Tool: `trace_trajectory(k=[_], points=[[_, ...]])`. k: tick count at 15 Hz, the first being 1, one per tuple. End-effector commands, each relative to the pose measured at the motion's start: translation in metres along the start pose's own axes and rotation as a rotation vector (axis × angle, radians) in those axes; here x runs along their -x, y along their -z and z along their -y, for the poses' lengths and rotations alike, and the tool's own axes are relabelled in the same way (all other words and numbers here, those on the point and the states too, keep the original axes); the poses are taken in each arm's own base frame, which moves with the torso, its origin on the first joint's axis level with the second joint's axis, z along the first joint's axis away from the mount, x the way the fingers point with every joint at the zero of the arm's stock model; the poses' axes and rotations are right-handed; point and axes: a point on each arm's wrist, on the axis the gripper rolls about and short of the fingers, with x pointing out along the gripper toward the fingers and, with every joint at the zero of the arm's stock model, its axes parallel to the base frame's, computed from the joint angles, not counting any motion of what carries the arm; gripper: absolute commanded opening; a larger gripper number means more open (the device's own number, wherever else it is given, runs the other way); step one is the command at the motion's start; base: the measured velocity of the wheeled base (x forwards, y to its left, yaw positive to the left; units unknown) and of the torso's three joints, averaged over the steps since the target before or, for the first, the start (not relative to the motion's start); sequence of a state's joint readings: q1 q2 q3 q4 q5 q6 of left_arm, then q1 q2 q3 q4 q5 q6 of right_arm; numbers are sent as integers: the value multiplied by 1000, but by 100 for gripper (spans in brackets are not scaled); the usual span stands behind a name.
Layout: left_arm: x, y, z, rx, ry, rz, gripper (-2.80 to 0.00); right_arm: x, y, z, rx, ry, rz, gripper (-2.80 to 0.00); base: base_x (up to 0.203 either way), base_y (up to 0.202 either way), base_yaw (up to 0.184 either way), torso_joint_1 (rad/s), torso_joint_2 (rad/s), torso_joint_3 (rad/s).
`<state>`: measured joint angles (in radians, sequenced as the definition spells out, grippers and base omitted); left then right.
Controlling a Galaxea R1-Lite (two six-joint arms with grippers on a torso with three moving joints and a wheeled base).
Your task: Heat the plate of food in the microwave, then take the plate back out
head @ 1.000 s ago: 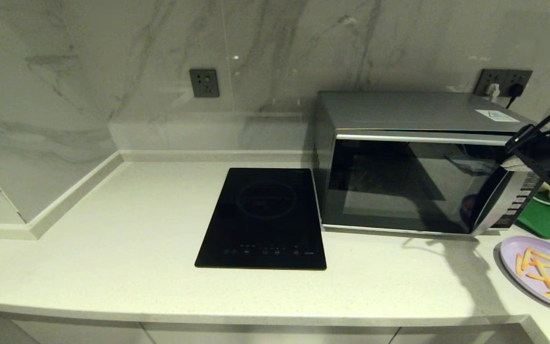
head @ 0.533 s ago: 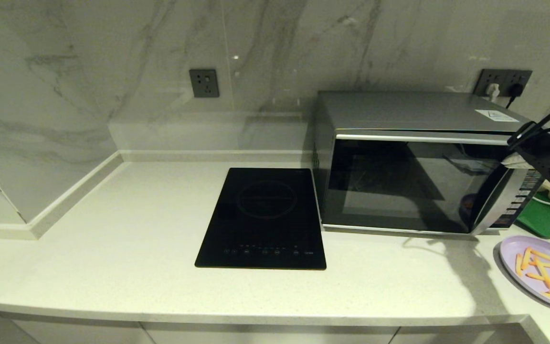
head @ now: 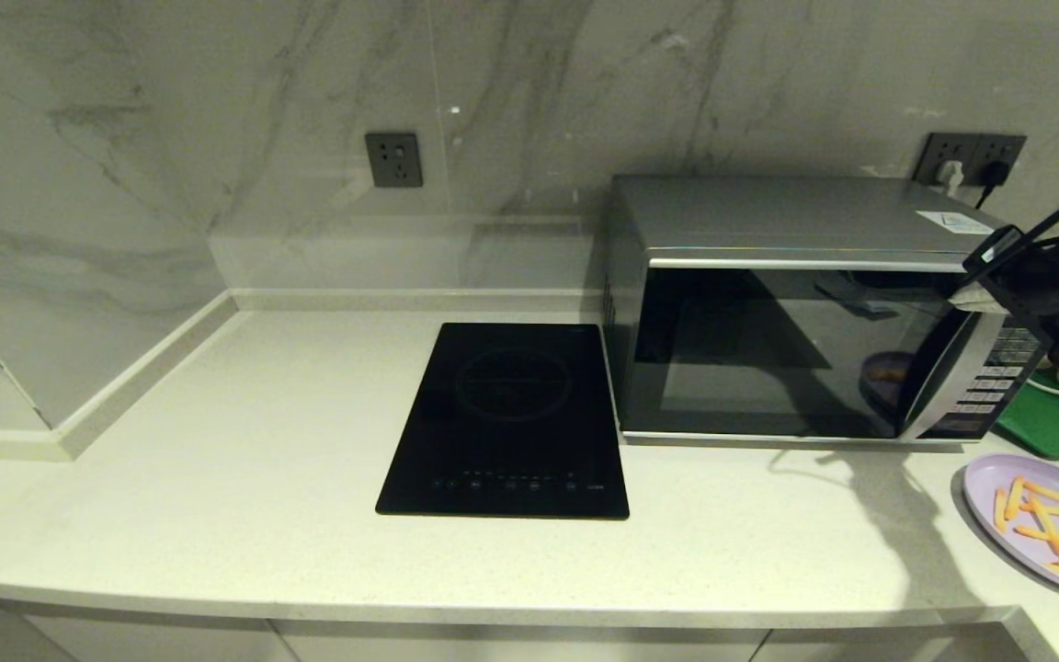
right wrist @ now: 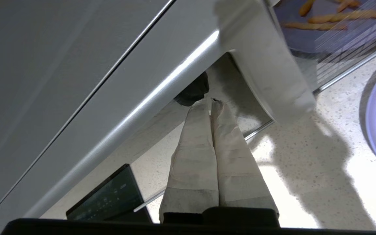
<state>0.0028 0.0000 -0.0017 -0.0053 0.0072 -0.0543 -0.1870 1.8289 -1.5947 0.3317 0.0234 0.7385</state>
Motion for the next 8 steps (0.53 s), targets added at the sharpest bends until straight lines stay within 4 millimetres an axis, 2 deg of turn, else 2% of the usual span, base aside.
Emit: trace_trajectory(k=[1,2,4,8], points=[[0,0,0,1,-1,1,-280,1,1,1,-3,8,-7,-280,0,0,0,0,0,0],[0,0,0,1,-1,1,-280,5,2,1,-2,5,-7,-280,0,0,0,0,0,0],[0,0,0,1,-1,1,-280,30,3,1,11,-42,-23,-280,0,0,0,0,0,0],[0,0,0,1,-1,1,-280,111,24,11,117,-119,-236,-280,0,0,0,0,0,0]])
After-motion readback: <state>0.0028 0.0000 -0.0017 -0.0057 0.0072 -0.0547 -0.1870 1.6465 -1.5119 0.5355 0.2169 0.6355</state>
